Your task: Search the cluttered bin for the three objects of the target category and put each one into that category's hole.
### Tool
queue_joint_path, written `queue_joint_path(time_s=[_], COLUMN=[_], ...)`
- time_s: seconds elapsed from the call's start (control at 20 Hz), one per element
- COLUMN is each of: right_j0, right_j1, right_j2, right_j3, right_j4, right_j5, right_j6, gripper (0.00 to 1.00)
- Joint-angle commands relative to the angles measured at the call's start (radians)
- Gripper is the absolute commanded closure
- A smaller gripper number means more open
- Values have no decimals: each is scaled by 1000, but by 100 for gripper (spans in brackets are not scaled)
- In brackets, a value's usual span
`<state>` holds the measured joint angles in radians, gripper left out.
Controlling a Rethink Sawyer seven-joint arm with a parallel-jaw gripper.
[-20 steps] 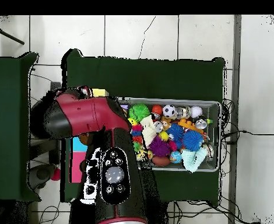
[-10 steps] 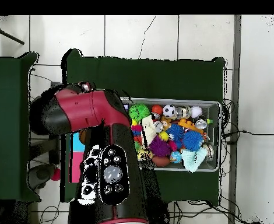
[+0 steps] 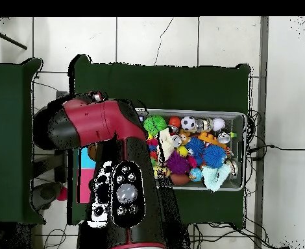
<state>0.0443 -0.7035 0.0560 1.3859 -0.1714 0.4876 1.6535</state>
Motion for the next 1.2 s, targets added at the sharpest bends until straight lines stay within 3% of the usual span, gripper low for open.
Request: queue_joint_path(time_s=[0.05,0.45,0.75,1.2], right_j0=[-22,-36,-83,-74], right_j1=[36,50,57,67], right_j2=[12,20,51,37], right_j3=[-1,14,53,88], right_j4=[-103,-158,-144,-137], right_j5=[151,135,95,109], right_j6=[-77,-74,-44,8], gripper=[100,100,100,100])
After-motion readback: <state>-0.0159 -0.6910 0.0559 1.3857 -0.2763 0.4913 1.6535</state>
